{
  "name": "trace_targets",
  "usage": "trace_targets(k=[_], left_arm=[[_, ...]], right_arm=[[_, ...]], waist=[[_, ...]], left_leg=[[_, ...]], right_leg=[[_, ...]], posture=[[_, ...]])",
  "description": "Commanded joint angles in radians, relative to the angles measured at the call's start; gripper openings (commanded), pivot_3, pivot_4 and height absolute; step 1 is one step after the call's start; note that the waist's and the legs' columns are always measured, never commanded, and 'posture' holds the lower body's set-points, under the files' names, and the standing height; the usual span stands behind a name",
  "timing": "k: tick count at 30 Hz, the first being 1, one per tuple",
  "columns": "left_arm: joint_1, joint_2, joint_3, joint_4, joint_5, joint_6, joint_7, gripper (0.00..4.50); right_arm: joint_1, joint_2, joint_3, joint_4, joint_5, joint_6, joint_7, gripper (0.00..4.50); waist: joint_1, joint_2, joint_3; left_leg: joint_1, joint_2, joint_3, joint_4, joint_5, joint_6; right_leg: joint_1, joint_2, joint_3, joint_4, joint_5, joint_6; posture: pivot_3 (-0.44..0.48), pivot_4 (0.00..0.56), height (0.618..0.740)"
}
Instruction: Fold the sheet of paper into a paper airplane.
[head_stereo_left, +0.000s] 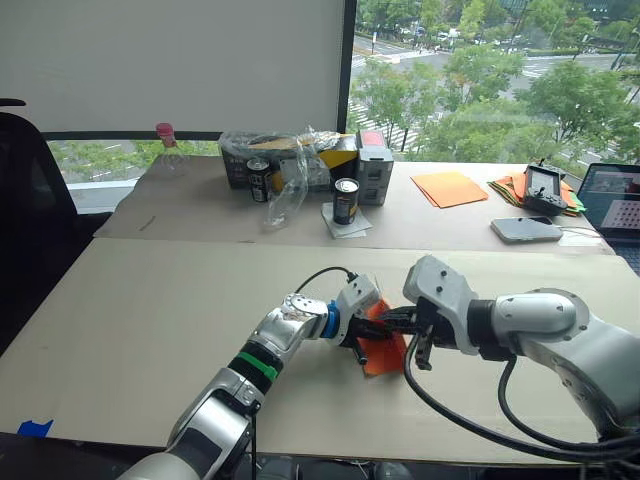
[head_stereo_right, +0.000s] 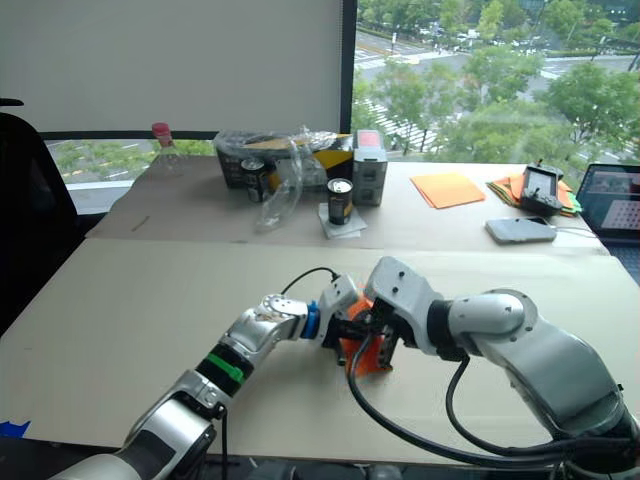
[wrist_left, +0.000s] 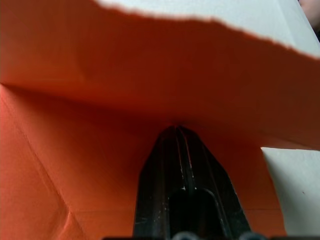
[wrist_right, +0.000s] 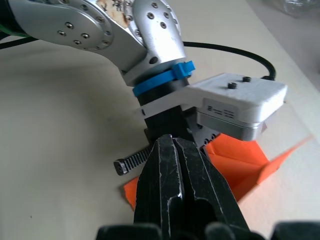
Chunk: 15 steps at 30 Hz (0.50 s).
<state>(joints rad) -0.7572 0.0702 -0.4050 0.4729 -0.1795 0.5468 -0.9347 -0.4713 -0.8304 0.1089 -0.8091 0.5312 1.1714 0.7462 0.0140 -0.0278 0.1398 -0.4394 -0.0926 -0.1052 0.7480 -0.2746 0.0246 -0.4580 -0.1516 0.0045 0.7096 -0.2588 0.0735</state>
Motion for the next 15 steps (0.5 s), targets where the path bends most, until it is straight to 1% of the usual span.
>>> trace_targets(k=[1, 5, 10, 13, 15], left_arm=[[0.000, -0.004, -0.011, 0.020, 0.028, 0.018, 0.003, 0.03], [0.009, 0.010, -0.007, -0.002, 0.026, 0.030, -0.008, 0.03], [0.018, 0.024, 0.001, -0.019, 0.030, 0.040, -0.012, 0.03], [0.028, 0.031, 0.003, -0.040, 0.029, 0.051, -0.014, 0.03], [0.036, 0.037, 0.007, -0.055, 0.028, 0.057, -0.013, 0.03]], right_arm=[[-0.006, 0.007, 0.074, -0.002, -0.041, 0.001, -0.066, 0.00], [0.005, -0.022, 0.168, 0.046, -0.123, -0.027, -0.118, 0.00], [0.016, -0.085, 0.199, 0.137, -0.220, -0.060, -0.150, 0.00], [0.026, -0.086, 0.207, 0.183, -0.251, -0.095, -0.154, 0.00], [0.031, -0.062, 0.217, 0.218, -0.270, -0.115, -0.159, 0.00]], waist=[[0.000, 0.000, 0.000], [-0.001, 0.000, 0.000], [-0.002, 0.000, 0.000], [-0.005, 0.000, 0.000], [-0.009, 0.000, 0.000]], left_leg=[[0.000, 0.000, 0.000, 0.000, 0.000, 0.000], [0.000, -0.001, 0.000, 0.000, 0.000, 0.000], [0.000, -0.001, 0.000, 0.000, 0.000, 0.000], [0.000, -0.001, 0.000, 0.000, 0.000, 0.000], [0.000, 0.000, 0.000, -0.001, 0.000, 0.000]], right_leg=[[0.000, 0.000, 0.000, 0.000, 0.000, 0.000], [0.000, 0.000, 0.000, 0.000, 0.000, 0.000], [0.000, 0.000, 0.000, 0.000, 0.000, 0.000], [0.000, 0.000, 0.000, 0.000, 0.000, 0.000], [-0.001, 0.000, 0.000, 0.000, 0.000, 0.000]], posture=[[0.000, 0.150, 0.670], [0.000, 0.150, 0.670], [0.000, 0.150, 0.670], [0.000, 0.150, 0.670], [0.000, 0.150, 0.670]])
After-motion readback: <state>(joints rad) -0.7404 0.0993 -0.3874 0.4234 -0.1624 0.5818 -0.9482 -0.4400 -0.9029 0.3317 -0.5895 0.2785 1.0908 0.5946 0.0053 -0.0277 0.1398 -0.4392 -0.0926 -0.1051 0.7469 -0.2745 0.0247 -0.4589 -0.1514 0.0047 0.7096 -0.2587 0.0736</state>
